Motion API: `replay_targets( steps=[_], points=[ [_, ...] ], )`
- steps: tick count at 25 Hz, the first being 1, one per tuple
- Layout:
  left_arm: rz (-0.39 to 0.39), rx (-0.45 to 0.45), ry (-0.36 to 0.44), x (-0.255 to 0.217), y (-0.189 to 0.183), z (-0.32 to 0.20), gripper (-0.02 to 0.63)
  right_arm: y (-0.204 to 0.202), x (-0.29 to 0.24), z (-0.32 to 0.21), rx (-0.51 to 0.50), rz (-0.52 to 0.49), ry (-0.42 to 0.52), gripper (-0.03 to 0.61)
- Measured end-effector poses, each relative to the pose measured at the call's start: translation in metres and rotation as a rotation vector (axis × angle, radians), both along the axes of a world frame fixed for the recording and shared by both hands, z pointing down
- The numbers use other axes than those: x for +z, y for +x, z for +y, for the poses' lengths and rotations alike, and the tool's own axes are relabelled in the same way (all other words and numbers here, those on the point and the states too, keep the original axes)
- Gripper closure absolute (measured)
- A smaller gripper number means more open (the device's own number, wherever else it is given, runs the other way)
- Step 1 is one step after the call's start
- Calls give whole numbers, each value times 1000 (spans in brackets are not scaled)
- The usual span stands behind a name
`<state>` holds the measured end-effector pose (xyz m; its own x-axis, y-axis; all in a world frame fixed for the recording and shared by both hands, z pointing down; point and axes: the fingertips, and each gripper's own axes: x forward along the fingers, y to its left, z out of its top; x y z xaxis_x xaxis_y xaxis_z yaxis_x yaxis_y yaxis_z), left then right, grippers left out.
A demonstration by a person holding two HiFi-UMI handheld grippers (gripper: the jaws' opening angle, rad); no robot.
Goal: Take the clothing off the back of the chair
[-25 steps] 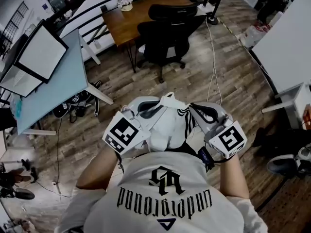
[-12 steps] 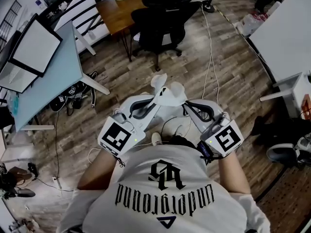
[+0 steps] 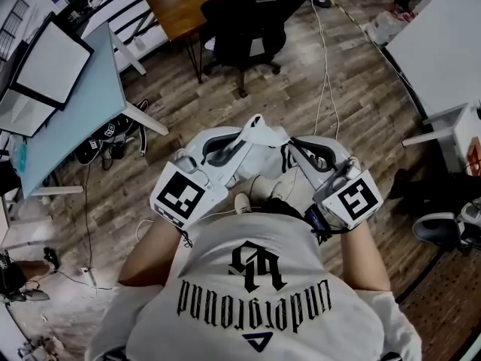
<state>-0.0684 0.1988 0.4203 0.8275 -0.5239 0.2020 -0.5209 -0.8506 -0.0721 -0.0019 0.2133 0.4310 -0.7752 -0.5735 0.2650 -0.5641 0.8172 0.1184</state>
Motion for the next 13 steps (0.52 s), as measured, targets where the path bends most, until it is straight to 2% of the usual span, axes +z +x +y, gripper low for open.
replay_targets(
  steps=[13],
  points=[
    [21, 9, -24, 2, -3, 13, 543, -5, 1, 10, 4, 12, 8, 569]
  ],
)
